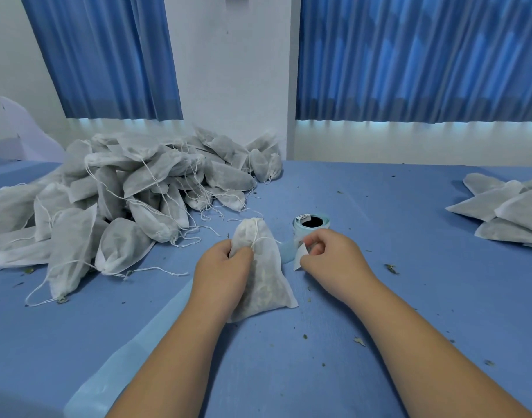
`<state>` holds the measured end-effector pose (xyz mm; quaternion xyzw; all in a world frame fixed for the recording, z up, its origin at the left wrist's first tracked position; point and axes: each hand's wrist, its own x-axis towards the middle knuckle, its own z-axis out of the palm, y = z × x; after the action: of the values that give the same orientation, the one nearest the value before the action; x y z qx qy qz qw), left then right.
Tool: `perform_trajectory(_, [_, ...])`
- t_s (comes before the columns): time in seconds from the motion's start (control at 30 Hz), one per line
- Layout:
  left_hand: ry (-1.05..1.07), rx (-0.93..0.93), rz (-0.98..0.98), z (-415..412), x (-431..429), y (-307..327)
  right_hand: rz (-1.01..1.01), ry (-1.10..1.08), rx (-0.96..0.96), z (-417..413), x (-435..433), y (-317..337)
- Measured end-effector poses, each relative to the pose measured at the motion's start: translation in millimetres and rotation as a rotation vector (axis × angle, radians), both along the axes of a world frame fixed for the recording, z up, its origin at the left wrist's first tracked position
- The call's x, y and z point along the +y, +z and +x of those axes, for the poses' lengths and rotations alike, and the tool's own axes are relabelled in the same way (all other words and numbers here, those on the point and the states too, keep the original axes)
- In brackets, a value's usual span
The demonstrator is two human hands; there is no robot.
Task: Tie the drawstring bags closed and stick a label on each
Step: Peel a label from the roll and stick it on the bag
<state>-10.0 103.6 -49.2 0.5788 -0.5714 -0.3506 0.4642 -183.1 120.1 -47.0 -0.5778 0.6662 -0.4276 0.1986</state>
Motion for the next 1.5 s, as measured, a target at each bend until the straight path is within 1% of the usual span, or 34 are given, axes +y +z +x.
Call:
perform_trajectory(0.27, [0.0, -0.001, -0.005, 0, 2, 0, 0.051, 0.018, -0.019, -4, 5, 8])
perform_trajectory(0.33, [-0.016, 0.001, -0.039, 0, 3, 0, 0.028, 0.015, -0.081, -8, 8, 14])
perform_trajectory(0.37, [-0.025, 0.001, -0.069, -1, 5, 0, 0.015, 0.026, -0.155, -10, 10, 19])
perform_trajectory(0.43, [-0.058, 0.006, -0.149, -4, 9, 3, -0.013, 0.096, -0.37, -13, 18, 29])
perform_trajectory(0.57, [-0.186, 0.007, -0.259, -9, 21, 5, -0.098, 0.356, -0.782, -21, 35, 45])
perform_trajectory(0.6, [-0.227, 0.001, -0.267, -12, 24, 5, -0.105, 0.422, -0.843, -23, 39, 48])
perform_trajectory(0.67, [-0.284, -0.021, -0.236, -19, 26, 8, -0.099, 0.525, -0.896, -27, 47, 52])
perform_trajectory(0.73, [-0.312, -0.052, -0.153, -28, 24, 14, -0.097, 0.583, -0.912, -31, 51, 56])
perform_trajectory(0.83, [-0.346, -0.106, -0.016, -47, 16, 25, -0.115, 0.615, -0.919, -37, 52, 61])
perform_trajectory(0.93, [-0.428, -0.139, 0.03, -71, 8, 35, -0.133, 0.632, -0.875, -51, 52, 66])
perform_trajectory(1.03, [-0.533, -0.139, 0.034, -97, -1, 40, -0.145, 0.575, -0.807, -69, 47, 64])
perform_trajectory(1.17, [-0.665, -0.077, 0.111, -128, -9, 39, -0.225, 0.384, -0.803, -98, 42, 49])
perform_trajectory(1.23, [-0.715, -0.05, 0.134, -137, -12, 34, -0.236, 0.276, -0.779, -112, 41, 42])
perform_trajectory(1.3, [-0.757, 0.015, 0.164, -141, -13, 30, -0.241, 0.207, -0.742, -120, 38, 38])
perform_trajectory(1.43, [-0.823, 0.142, 0.211, -136, -15, 21, -0.25, 0.18, -0.738, -118, 34, 36])
perform_trajectory(1.5, [-0.842, 0.185, 0.231, -131, -15, 18, -0.24, 0.176, -0.666, -115, 34, 34])
